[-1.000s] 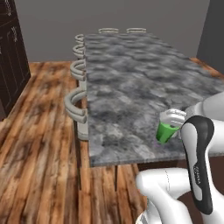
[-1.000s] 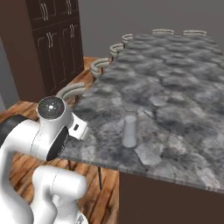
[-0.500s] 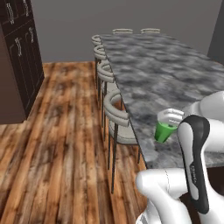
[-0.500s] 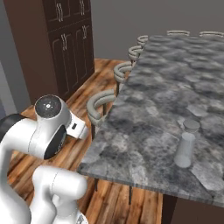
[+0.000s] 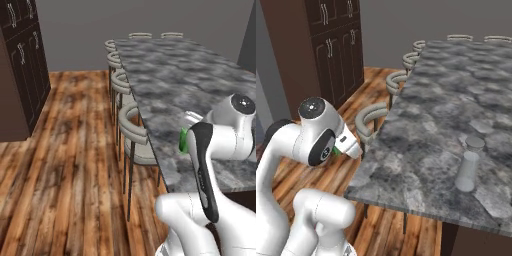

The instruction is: Place the pitcher and cup on the dining counter for serving.

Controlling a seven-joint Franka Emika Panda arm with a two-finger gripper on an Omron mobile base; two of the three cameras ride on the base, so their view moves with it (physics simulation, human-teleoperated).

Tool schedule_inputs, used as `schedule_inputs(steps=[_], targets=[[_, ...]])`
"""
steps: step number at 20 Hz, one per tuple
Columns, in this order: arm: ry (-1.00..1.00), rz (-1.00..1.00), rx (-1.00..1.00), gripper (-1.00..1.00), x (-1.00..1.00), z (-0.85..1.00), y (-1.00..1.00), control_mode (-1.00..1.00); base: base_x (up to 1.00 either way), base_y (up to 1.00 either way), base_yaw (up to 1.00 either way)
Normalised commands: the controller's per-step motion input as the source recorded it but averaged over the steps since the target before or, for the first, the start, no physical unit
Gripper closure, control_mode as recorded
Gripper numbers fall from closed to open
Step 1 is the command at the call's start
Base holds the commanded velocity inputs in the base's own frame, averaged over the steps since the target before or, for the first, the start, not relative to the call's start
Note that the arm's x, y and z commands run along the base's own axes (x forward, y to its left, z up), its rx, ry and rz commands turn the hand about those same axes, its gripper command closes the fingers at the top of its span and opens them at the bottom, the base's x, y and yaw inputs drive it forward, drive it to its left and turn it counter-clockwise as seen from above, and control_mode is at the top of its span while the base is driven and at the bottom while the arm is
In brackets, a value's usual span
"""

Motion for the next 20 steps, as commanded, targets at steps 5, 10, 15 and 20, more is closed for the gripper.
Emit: schedule_inputs(steps=[5, 10, 15, 20], targets=[[0.11, -0.44, 0.05, 1.00, 0.34, -0.01, -0.94, -1.00, 0.00, 0.00, 0.00], [0.04, -0.29, 0.01, 1.00, 0.10, -0.24, -1.00, -1.00, 0.00, 0.00, 0.00], [0.11, -0.17, 0.00, 1.00, 0.55, -0.35, -0.90, -1.00, 0.00, 0.00, 0.00], [0.13, -0.09, 0.00, 1.00, 0.71, -0.35, -0.11, -1.00, 0.00, 0.00, 0.00]])
